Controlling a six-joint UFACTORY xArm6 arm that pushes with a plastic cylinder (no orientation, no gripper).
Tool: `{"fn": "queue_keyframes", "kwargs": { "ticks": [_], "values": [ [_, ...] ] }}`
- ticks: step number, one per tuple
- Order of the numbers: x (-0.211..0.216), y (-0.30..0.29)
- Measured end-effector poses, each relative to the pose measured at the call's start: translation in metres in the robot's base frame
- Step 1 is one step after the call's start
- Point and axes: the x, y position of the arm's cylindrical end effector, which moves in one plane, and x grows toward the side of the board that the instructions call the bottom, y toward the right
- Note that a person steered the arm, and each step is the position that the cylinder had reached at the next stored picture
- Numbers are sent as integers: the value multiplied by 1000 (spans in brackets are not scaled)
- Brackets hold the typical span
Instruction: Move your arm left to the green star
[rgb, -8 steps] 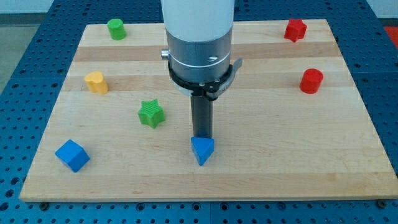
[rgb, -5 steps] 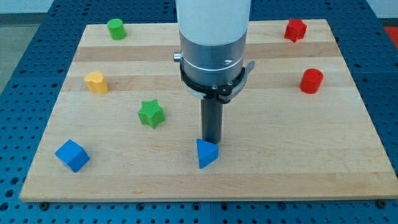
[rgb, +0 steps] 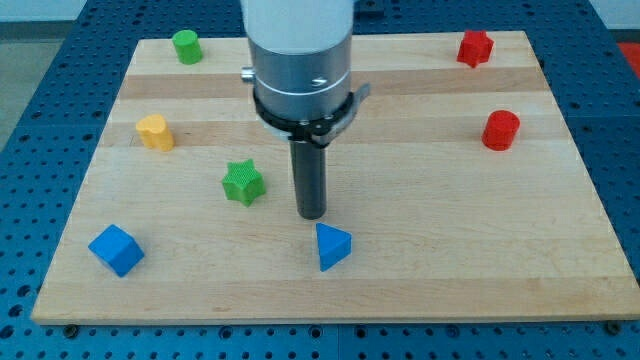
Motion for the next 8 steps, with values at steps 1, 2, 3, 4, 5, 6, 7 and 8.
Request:
{"fn": "queue_keyframes", "kwargs": {
  "ticks": [1, 2, 3, 4, 5, 6, 7, 8],
  "values": [
    [1, -18],
    [2, -33],
    [19, -51],
    [27, -75],
    [22, -106],
    [4, -135],
    [-30, -146],
    [-50, -146]
  ]
}}
